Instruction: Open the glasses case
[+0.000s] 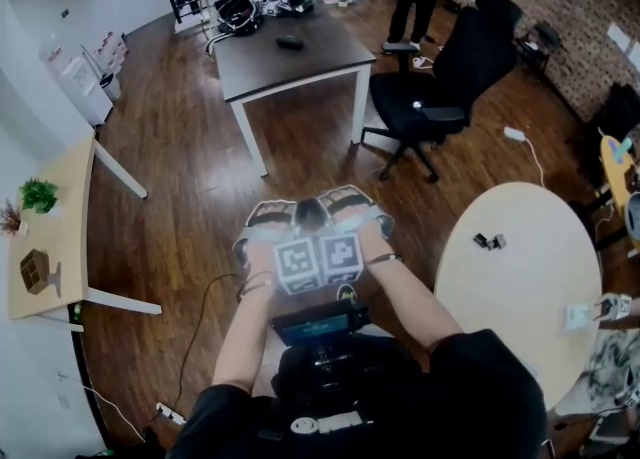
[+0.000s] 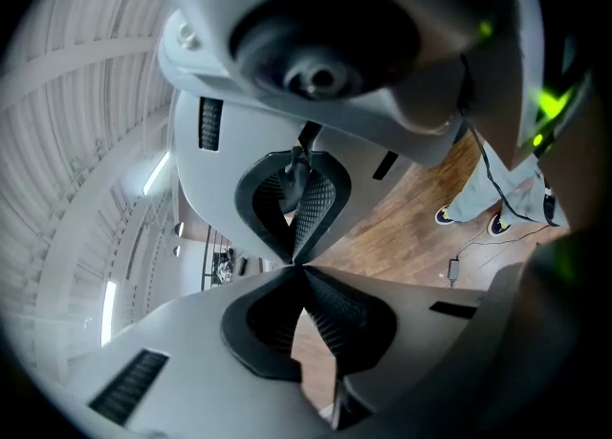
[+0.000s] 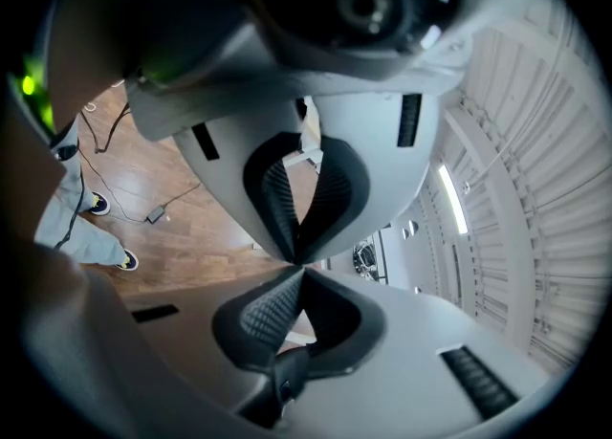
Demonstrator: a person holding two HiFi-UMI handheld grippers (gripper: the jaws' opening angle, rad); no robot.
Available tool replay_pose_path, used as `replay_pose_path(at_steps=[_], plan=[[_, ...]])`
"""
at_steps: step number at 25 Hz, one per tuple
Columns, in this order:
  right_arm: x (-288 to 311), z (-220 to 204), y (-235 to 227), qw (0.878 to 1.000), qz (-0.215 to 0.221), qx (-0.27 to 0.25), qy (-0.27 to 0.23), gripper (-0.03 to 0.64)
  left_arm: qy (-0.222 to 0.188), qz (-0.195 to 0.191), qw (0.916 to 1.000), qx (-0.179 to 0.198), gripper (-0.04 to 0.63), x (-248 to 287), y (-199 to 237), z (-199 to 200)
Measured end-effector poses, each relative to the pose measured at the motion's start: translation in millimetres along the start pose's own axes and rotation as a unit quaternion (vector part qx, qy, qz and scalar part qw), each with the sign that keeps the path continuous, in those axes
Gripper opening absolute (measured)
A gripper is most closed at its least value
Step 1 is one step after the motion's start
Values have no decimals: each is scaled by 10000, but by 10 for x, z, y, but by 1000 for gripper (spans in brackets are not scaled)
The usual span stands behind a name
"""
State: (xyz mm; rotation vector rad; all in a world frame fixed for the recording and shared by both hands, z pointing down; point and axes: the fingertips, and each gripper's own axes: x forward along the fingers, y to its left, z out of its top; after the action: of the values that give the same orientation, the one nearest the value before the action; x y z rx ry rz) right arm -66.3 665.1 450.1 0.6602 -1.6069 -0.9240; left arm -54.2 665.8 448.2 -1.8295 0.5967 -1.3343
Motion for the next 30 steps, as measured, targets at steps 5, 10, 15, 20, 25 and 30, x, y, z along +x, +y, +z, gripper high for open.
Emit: replay_pose_path(at_steps=[5,10,15,20,25,30], plan=[[313,-333,-258,10000,-28,-4,-7,14,10,43,10000,16,2,395,333,84],[612,-734,-491,9999,-49,-136,95,14,46,46,10000,65,2,766,654,202],[811,-851,-765,9996,-203,39,-172,14,137,122,9998,35,2,1036,902,217],[951,-1008,-840,9994,-147,-1,-297,14,225,144,9996,-31,2,1249,1014,267],[1045,-1102,-964,9981,-404,150,-441,14,319,148,9994,-15,2,1399,1073,298],[1121,-1168,-947,9983,-287,160,-476,14,316,67,9995,4,2,1508,1081,322]])
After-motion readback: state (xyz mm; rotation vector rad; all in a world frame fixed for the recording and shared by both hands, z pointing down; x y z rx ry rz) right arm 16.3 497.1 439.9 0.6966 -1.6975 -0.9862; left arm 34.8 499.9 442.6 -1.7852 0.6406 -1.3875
